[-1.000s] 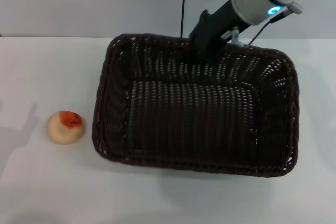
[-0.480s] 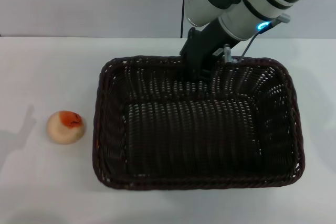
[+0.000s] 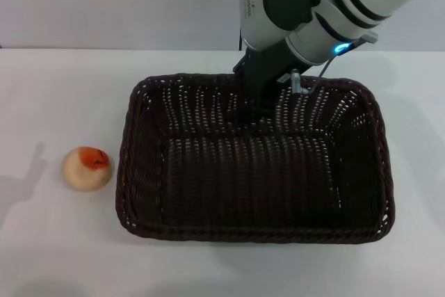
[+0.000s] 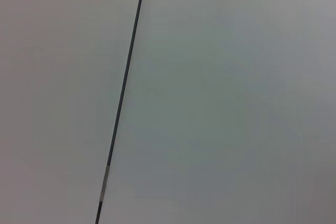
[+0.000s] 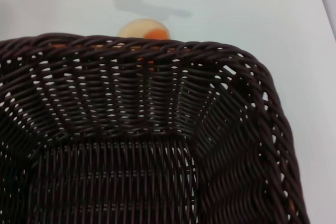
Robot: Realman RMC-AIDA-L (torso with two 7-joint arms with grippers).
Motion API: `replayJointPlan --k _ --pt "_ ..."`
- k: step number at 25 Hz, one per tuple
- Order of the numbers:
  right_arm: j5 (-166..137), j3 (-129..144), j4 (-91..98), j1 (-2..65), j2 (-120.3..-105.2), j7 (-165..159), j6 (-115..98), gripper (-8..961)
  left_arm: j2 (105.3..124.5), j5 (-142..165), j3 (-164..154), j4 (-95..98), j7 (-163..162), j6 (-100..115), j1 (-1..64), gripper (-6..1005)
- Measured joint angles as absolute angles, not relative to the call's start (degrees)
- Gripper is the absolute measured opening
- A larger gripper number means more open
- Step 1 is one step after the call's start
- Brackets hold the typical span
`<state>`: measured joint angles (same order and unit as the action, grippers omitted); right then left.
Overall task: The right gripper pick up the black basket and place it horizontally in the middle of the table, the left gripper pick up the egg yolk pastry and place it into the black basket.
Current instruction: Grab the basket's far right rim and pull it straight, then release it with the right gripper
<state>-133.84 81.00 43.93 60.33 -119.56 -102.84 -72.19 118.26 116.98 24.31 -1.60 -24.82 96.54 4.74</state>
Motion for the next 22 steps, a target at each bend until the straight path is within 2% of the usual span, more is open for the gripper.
replayJointPlan --k 2,7,18,21,22 --pt "-133.7 81.1 45.8 59.3 -119.52 -103.9 -72.3 502 118.25 117.0 24.2 -1.6 -24.8 96.5 4.8 812" --pt "-133.2 81.1 51.2 56.1 -119.5 -105.6 -73.3 731 118.18 117.1 23.6 -1.4 -24.9 96.6 5.0 812" --pt "-133.5 82.2 55.4 53.1 -119.5 -108.3 -71.2 831 117.88 117.2 23.5 0.9 -27.2 97.0 6.2 811" --pt "-132.5 80.8 62.6 49.3 -119.23 -110.9 -72.2 840 117.88 117.2 23.5 0.9 -27.2 97.0 6.2 811" --pt "-130.7 79.3 68.1 46.1 -119.16 -112.7 -73.7 840 117.87 117.2 23.4 1.8 -27.9 97.2 6.4 811"
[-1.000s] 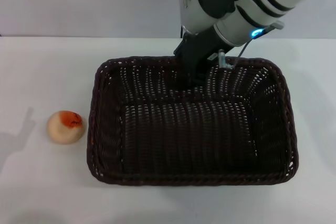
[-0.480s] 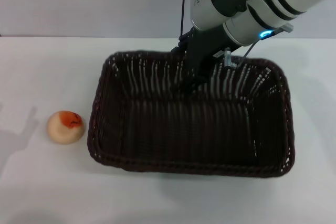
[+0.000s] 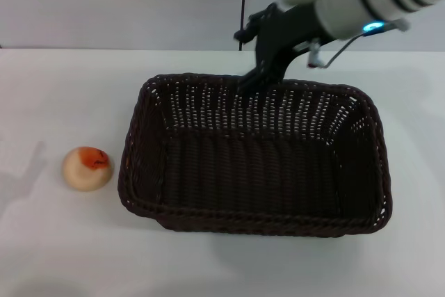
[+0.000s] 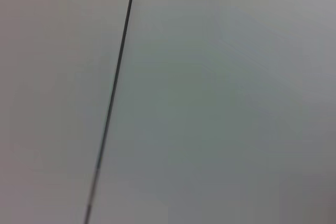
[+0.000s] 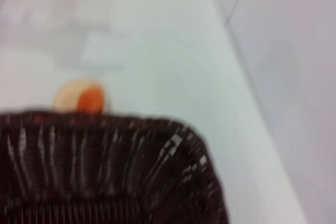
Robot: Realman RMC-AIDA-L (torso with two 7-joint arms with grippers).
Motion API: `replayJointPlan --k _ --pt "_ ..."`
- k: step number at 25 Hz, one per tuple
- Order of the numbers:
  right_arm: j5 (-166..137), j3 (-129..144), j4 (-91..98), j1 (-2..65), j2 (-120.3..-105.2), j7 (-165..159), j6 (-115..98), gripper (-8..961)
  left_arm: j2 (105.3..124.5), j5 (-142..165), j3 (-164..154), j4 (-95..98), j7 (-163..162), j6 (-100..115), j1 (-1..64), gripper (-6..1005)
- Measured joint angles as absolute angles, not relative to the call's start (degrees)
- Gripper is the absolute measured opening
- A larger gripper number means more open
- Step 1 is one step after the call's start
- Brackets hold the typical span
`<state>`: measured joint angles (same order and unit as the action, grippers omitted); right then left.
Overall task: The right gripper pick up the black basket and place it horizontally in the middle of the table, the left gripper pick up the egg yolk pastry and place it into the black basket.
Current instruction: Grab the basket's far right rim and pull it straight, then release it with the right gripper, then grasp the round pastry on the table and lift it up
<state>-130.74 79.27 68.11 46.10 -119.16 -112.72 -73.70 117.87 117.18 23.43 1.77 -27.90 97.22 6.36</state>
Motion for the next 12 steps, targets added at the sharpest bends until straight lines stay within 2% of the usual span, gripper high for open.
replayJointPlan --k 1,3,4,5,6,8,9,10,12 --pt "-130.7 79.3 68.1 46.1 -119.16 -112.7 -73.7 840 117.87 117.2 23.4 1.8 -27.9 97.2 6.4 811" --pt "-127.2 77.9 73.4 41.8 -119.1 -114.2 -74.9 840 117.85 117.2 21.5 4.3 -29.8 98.3 6.5 811" --pt "-125.0 77.4 76.1 39.1 -119.06 -114.8 -75.3 840 117.85 117.2 21.5 4.3 -29.8 98.3 6.5 811" --pt "-119.7 76.7 80.7 33.3 -119.09 -115.2 -74.8 840 117.85 117.2 21.5 4.3 -29.8 98.3 6.5 811" --pt "-119.7 76.7 80.7 33.3 -119.09 -115.2 -74.8 840 117.82 117.4 18.2 6.5 -31.0 98.8 6.8 811" --pt "-112.7 76.2 84.2 26.4 -119.29 -114.2 -73.0 840 117.82 117.4 18.2 6.5 -31.0 98.8 6.8 811" --pt "-108.7 75.9 85.2 23.1 -119.38 -112.8 -71.7 840 117.81 117.6 8.0 12.7 -33.0 98.5 8.4 811" --pt "-99.6 75.2 84.9 16.7 -119.53 -107.8 -69.2 840 117.83 117.6 5.8 13.7 -33.0 97.7 8.8 811" --pt "-94.9 74.8 84.1 14.2 -119.55 -105.0 -68.3 840 117.87 117.6 3.7 14.3 -33.0 96.1 9.7 811"
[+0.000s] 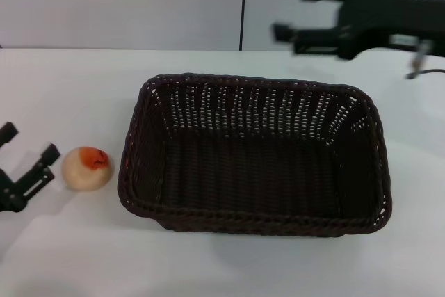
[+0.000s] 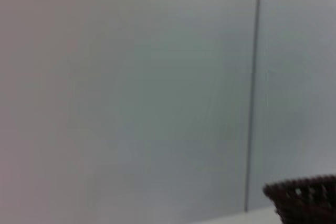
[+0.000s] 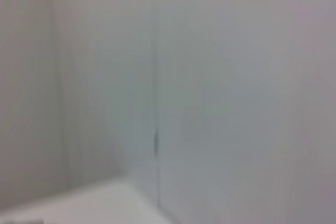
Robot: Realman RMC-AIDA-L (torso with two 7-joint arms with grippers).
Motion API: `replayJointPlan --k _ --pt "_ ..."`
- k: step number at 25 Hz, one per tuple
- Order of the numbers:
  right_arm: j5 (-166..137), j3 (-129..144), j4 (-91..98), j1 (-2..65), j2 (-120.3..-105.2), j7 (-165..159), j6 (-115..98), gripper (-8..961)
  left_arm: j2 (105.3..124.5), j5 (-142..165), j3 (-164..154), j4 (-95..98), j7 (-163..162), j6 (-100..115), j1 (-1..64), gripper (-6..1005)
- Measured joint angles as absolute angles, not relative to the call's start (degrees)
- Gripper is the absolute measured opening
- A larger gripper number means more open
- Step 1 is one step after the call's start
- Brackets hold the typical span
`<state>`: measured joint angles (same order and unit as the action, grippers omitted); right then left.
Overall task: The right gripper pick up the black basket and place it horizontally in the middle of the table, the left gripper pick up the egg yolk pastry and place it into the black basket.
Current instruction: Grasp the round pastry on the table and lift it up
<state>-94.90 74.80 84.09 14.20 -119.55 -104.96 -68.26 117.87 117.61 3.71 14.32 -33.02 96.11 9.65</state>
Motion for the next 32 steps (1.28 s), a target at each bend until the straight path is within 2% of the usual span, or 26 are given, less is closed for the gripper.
replayJointPlan --k 3,5,11,22,32 --pt "-74.3 73.3 75.9 6.1 -119.26 -89.6 -68.9 840 117.93 117.6 0.9 14.6 -32.9 93.8 10.9 811" --pt "-66.6 72.7 71.4 3.5 -119.2 -83.2 -69.8 840 117.94 117.6 -2.7 14.6 -32.9 91.2 12.1 811" --pt "-53.1 71.7 60.5 0.0 -119.35 -73.0 -72.9 840 118.02 117.7 -9.4 14.9 -33.1 87.3 13.9 798" --pt "-50.2 71.3 54.6 0.0 -119.53 -71.3 -75.9 840 118.18 118.4 -10.5 15.4 -32.5 81.8 13.9 762" --pt "-33.3 73.1 39.9 2.2 -119.38 -60.0 -85.1 840 118.27 118.2 -10.4 15.4 -32.4 80.9 13.9 729"
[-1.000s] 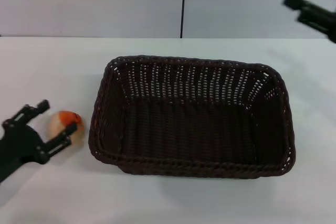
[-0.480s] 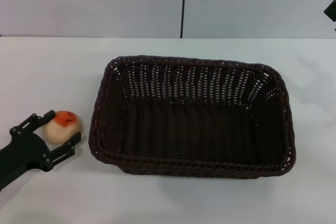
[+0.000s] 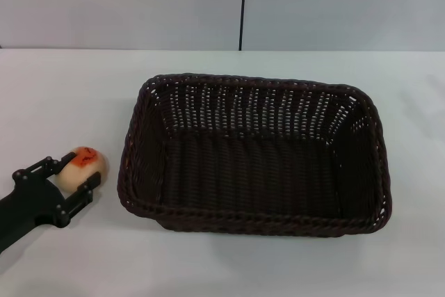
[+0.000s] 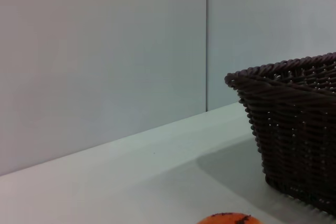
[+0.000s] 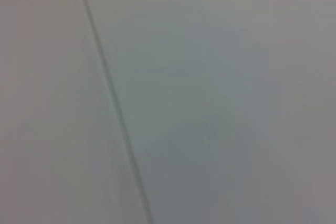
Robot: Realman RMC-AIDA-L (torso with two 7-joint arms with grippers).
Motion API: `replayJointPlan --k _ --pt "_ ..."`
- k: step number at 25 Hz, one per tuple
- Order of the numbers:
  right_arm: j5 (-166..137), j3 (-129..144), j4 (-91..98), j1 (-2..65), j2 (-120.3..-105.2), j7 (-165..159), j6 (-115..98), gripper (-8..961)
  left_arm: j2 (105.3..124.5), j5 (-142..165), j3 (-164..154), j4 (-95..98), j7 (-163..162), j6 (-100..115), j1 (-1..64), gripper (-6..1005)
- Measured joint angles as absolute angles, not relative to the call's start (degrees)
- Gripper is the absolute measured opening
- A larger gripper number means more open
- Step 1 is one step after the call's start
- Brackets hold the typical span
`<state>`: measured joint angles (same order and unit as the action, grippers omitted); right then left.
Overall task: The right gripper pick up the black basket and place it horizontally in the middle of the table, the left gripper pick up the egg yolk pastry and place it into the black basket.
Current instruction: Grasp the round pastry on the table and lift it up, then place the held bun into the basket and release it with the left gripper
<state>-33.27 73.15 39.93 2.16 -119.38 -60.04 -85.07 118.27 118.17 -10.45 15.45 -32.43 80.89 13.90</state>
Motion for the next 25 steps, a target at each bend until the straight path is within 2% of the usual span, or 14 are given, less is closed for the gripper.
replayJointPlan --k 5,10,18,25 --pt "-25.2 73.6 32.7 2.5 -119.46 -56.4 -88.4 840 118.24 118.0 -10.2 15.2 -32.4 80.9 13.8 524" --pt "-16.3 73.5 22.8 3.7 -119.38 -54.8 -94.2 840 118.19 117.0 -8.7 15.0 -32.9 82.4 14.1 365" --pt "-13.7 72.8 16.8 4.0 -119.16 -54.7 -99.0 840 117.83 114.1 -1.5 16.0 -33.3 95.3 14.6 284" --pt "-13.8 73.3 15.7 4.5 -119.17 -53.3 -101.1 840 118.33 114.8 -5.1 15.2 -36.3 105.0 20.6 210"
